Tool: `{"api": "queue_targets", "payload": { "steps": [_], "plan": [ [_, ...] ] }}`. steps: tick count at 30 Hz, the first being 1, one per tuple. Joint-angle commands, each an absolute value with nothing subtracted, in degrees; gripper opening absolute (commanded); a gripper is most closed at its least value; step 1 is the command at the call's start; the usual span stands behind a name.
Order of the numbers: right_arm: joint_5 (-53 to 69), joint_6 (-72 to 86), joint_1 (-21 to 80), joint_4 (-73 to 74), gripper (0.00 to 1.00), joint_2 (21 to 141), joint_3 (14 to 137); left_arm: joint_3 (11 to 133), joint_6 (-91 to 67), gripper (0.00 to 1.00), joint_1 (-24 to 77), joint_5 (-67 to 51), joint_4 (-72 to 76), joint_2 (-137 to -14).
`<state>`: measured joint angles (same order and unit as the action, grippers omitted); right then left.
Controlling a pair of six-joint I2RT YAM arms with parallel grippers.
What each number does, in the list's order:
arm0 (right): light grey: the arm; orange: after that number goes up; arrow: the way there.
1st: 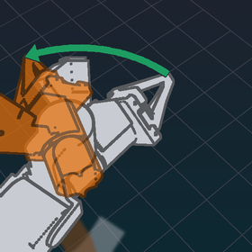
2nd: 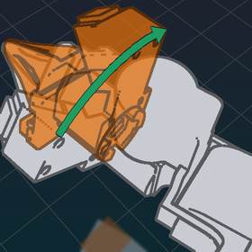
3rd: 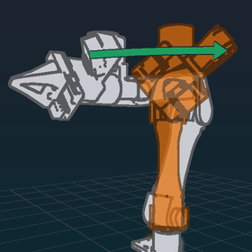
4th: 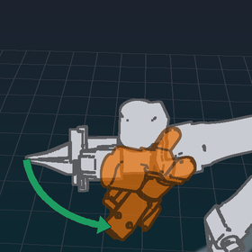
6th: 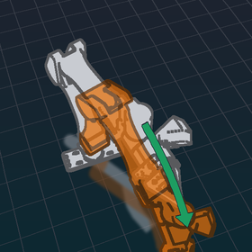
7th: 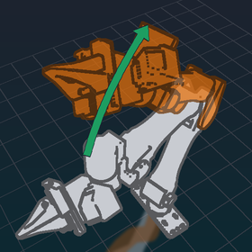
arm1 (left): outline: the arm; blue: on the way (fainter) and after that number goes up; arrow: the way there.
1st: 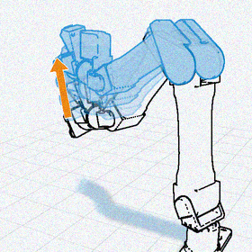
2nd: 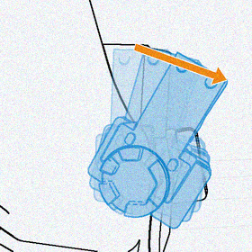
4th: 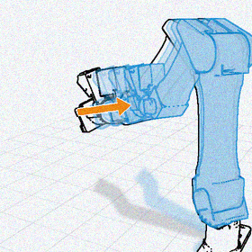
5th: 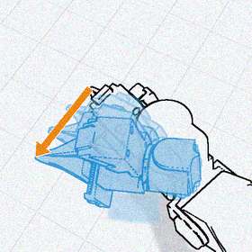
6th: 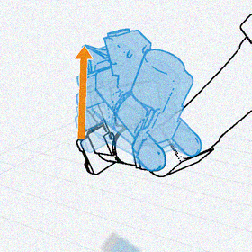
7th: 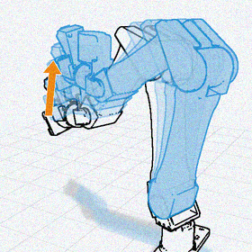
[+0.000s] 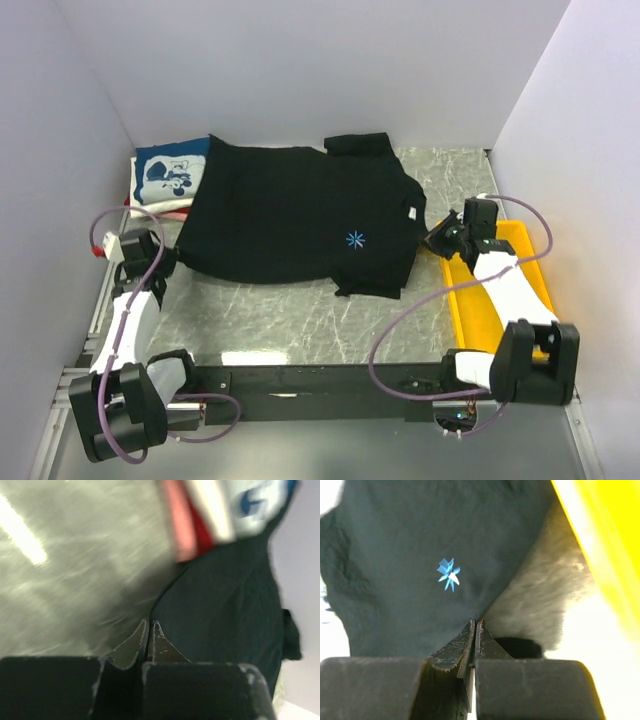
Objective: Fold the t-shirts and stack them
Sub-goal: Flatten the tshirt out
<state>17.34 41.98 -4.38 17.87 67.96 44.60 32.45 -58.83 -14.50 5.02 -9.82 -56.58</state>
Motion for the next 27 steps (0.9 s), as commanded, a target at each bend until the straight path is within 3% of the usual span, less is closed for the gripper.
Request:
{"api": "queue_targets", "payload": {
  "steps": [1, 2, 3, 6, 9, 15, 20, 27],
  "plan": [
    [15.6, 36.3, -4.7, 17.6, 0.0, 73.3, 46.1, 29.4, -62.7, 0.01, -14.6, 7.5, -6.0, -54.5],
    [15.9, 35.3, -4.6, 18.0, 0.02, 74.4, 46.1, 28.8, -63.0, 0.01, -14.6, 7.2, -6.1, -54.5],
    [15.6, 35.0, -4.7, 18.2, 0.14, 75.3, 46.2, 27.8, -62.9, 0.01, -14.6, 7.3, -5.5, -54.5],
    [14.9, 35.6, -4.6, 18.4, 0.36, 75.7, 45.5, 26.8, -62.1, 0.01, -14.6, 7.6, -5.1, -53.4],
    [12.6, 36.0, -3.0, 19.8, 0.43, 72.9, 44.9, 26.7, -61.7, 0.01, -14.7, 7.3, -5.4, -52.5],
    [1.2, 39.8, 7.4, 24.0, 0.41, 61.5, 40.4, 27.3, -61.5, 0.01, -14.2, 6.8, -6.1, -51.2],
    [-1.3, 46.4, 15.8, 21.6, 0.36, 54.2, 29.6, 27.9, -61.0, 0.01, -14.2, 7.4, -7.4, -50.4],
    [-2.1, 49.5, 18.5, 17.1, 0.29, 50.6, 20.7, 27.8, -61.4, 0.01, -14.2, 6.1, -6.8, -50.4]
  ]
}}
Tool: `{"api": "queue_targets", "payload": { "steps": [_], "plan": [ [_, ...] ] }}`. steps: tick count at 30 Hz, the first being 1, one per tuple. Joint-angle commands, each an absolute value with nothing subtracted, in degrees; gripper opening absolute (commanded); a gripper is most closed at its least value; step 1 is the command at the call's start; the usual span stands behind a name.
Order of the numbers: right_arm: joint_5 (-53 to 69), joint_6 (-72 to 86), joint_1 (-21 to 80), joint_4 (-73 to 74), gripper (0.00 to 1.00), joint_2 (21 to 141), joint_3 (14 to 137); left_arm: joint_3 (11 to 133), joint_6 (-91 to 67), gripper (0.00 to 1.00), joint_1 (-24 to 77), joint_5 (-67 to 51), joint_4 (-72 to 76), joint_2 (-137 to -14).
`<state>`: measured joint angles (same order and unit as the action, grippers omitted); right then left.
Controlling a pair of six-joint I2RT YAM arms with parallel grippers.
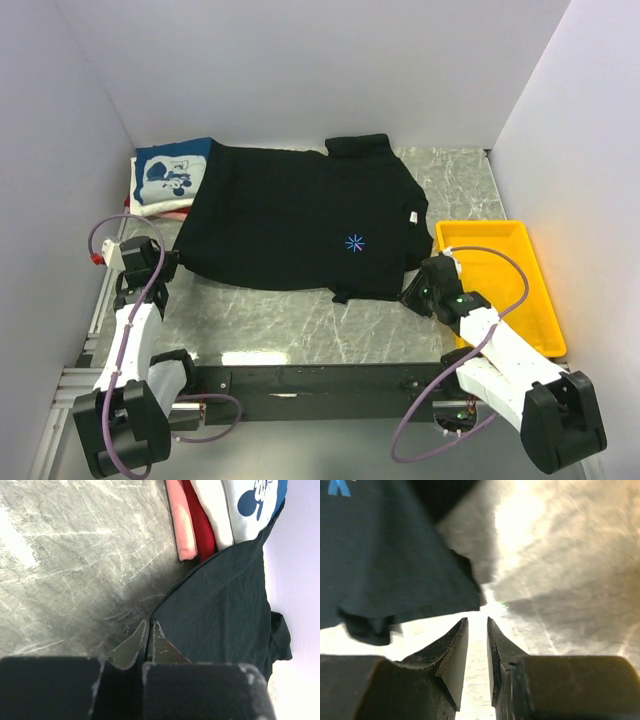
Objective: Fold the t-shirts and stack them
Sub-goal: Flatten the tshirt out
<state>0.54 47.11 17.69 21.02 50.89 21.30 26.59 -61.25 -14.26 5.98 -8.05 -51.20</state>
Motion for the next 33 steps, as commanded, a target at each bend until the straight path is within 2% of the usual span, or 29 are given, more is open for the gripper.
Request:
{"api": "queue_targets", "payload": {
  "steps": [1, 11, 25, 27, 29, 33],
  "plan": [
    [-2.2, 49.4, 18.5, 16.4, 0.28, 51.4, 20.6, 27.9, -61.4, 0.01, -14.2, 6.1, -6.9, -50.4],
    [-2.5, 47.9, 18.9, 11.5, 0.24, 61.3, 21.8, 27.9, -61.3, 0.01, -14.2, 5.9, -6.6, -50.9],
    [-2.8, 47.1, 20.7, 11.3, 0.26, 65.4, 23.9, 27.5, -61.1, 0.01, -14.2, 5.1, -5.9, -51.4],
    [-2.7, 47.1, 21.0, 11.5, 0.16, 65.6, 24.0, 27.5, -61.1, 0.01, -14.2, 5.3, -6.1, -51.3],
    [-2.0, 47.2, 21.2, 12.8, 0.0, 64.8, 24.1, 27.5, -61.0, 0.01, -14.2, 5.4, -6.3, -51.1],
    [-1.4, 46.9, 21.3, 18.0, 0.0, 56.8, 24.5, 27.7, -61.1, 0.01, -14.2, 6.2, -7.3, -50.4]
  ]
}}
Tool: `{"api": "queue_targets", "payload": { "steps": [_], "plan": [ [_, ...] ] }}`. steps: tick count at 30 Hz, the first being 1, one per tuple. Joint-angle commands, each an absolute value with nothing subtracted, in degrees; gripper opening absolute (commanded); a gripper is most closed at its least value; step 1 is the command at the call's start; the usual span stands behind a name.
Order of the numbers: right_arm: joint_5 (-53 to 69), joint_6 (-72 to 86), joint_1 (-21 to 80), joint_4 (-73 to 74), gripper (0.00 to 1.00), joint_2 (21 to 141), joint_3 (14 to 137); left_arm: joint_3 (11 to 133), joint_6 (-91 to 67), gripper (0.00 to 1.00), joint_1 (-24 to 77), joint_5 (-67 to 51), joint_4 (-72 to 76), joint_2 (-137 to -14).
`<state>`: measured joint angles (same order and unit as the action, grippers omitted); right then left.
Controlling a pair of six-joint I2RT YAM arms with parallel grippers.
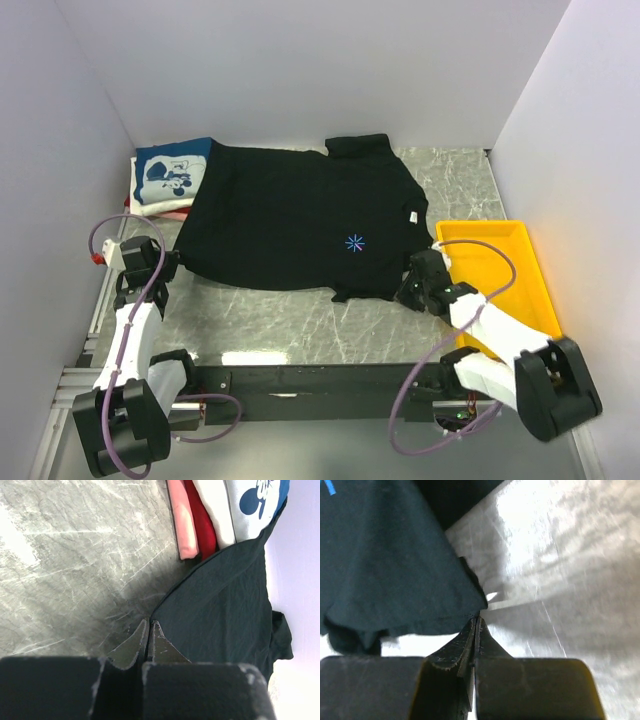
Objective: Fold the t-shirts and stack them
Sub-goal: Flatten the tshirt out
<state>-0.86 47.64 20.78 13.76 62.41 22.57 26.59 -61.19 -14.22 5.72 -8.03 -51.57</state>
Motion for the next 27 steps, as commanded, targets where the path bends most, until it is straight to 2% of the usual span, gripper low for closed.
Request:
{"api": "queue_targets", "payload": {
  "steps": [1, 9, 27],
  "plan": [
    [-1.3, 46.7, 21.3, 20.7, 0.0, 54.9, 24.7, 27.7, -61.1, 0.01, -14.2, 6.3, -7.5, -50.1],
    [1.5, 47.2, 21.3, 38.9, 0.0, 33.3, 27.6, 26.5, -61.2, 0.01, -13.7, 9.8, -13.3, -44.8],
    [2.7, 49.3, 21.3, 63.9, 0.0, 14.6, 39.9, 28.6, -63.5, 0.01, -13.4, 18.1, -31.9, -28.7]
  ]
}}
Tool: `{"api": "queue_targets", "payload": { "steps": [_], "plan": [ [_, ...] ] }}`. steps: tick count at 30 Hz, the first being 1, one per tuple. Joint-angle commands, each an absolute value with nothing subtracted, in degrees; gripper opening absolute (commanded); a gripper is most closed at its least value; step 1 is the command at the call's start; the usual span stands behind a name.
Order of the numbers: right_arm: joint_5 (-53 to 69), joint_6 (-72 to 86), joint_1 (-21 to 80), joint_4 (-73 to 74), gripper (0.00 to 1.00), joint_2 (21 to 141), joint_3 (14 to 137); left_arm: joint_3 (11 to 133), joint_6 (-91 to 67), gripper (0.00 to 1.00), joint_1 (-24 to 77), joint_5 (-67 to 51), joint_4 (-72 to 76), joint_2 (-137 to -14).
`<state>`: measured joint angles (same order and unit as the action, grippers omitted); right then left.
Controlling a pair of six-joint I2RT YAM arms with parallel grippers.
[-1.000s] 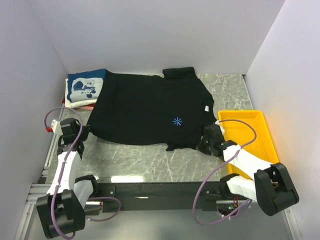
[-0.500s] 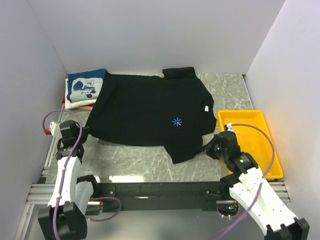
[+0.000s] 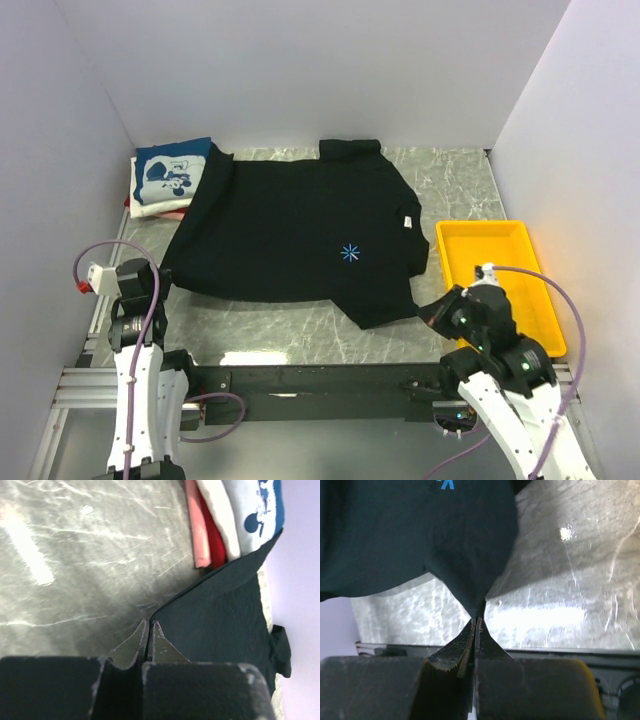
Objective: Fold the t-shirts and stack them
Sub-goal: Flatten the tshirt out, then fold the tshirt
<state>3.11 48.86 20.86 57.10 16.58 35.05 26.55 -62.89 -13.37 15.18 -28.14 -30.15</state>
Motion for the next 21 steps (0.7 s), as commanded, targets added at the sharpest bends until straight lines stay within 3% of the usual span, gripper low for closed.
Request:
{"api": "queue_targets", "payload": {
  "steps": [1, 6, 12, 21],
  "plan": [
    [2.6, 49.4, 21.3, 65.0, 0.0, 13.6, 40.9, 28.7, -63.5, 0.01, -13.4, 18.0, -32.3, -28.3],
    [3.5, 49.6, 21.3, 71.0, 0.0, 11.5, 47.0, 29.5, -63.5, 0.01, -13.4, 17.2, -34.7, -26.9],
    [6.1, 49.5, 21.3, 68.7, 0.0, 11.4, 46.2, 29.1, -62.7, 0.01, -12.8, 13.7, -33.0, -26.8],
    [4.3, 44.4, 21.2, 46.4, 0.0, 32.8, 45.3, 35.2, -60.9, 0.01, -7.0, 17.6, -25.1, -47.1]
  ]
}}
